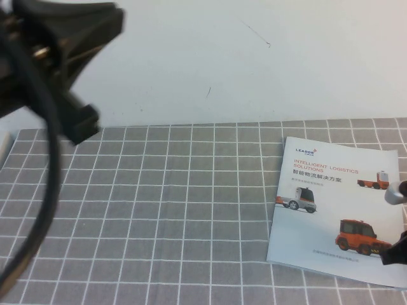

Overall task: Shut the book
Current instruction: 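Close the open booklet and leave it lying on the table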

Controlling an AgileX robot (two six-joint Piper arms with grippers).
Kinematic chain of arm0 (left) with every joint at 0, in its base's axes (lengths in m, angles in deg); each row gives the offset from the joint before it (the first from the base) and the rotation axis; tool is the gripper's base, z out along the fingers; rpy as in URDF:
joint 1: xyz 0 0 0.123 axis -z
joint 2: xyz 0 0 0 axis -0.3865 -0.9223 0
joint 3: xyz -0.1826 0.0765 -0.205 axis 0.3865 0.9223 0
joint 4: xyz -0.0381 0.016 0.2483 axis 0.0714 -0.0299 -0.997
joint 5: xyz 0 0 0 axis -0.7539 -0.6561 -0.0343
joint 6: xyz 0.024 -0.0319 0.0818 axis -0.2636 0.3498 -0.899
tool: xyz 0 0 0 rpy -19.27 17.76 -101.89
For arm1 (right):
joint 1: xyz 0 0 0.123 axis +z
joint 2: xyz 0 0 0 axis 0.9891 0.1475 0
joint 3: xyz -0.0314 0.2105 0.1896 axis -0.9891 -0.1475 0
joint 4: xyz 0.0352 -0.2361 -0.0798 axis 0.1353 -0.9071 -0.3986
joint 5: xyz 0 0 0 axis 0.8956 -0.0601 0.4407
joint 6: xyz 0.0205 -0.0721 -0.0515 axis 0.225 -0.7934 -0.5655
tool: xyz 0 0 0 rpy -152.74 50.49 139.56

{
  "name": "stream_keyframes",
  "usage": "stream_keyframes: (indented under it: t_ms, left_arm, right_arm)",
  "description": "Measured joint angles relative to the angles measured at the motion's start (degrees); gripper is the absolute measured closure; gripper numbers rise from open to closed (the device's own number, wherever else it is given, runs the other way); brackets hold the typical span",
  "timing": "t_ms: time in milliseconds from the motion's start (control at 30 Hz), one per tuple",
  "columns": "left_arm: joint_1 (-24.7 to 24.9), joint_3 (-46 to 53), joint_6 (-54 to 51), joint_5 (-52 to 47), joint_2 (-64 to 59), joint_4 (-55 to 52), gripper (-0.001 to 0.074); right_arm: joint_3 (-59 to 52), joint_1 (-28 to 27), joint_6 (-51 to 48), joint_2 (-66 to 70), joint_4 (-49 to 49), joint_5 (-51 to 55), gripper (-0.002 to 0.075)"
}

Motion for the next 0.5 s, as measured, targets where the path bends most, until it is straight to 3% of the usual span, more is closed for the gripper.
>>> stream_keyframes:
  t_ms: [300, 500]
  left_arm:
    - [0.0, 14.5, -4.1, 20.0, 17.6, 1.0, 0.0739]
    - [0.0, 22.4, -4.1, 18.9, 23.6, 3.5, 0.0739]
  right_arm:
    - [4.6, 0.0, -0.5, -1.6, -0.1, 2.0, 0.0727]
    - [14.9, 0.0, -3.2, -16.8, -0.7, 11.0, 0.0727]
